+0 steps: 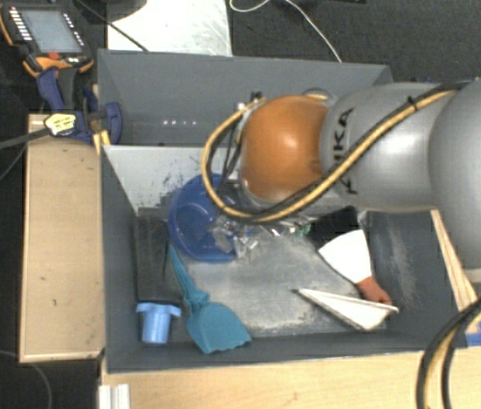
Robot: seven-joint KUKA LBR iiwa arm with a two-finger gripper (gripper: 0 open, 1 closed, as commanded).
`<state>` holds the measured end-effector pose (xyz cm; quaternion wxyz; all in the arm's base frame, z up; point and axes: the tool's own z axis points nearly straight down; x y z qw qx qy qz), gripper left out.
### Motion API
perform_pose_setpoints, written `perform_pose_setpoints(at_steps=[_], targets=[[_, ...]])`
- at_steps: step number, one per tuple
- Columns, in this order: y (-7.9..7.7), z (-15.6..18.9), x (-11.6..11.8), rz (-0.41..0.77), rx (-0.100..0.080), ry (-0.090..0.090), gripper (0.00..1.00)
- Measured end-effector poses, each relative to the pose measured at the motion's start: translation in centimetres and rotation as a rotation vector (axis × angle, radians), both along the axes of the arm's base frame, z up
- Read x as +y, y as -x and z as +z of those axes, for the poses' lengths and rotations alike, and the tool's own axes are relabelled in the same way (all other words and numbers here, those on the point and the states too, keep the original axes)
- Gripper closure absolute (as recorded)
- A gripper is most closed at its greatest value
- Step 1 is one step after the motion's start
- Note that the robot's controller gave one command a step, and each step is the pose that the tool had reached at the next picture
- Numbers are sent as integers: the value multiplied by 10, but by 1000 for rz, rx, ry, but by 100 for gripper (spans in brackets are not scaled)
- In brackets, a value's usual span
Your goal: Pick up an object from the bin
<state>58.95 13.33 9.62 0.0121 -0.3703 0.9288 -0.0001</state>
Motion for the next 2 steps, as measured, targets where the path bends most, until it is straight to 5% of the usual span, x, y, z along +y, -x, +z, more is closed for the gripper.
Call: perform_pose_setpoints(at_steps=[1,2], targets=[[7,61,6,1,11,2,100],[6,138,20,-65,-9,-6,100]])
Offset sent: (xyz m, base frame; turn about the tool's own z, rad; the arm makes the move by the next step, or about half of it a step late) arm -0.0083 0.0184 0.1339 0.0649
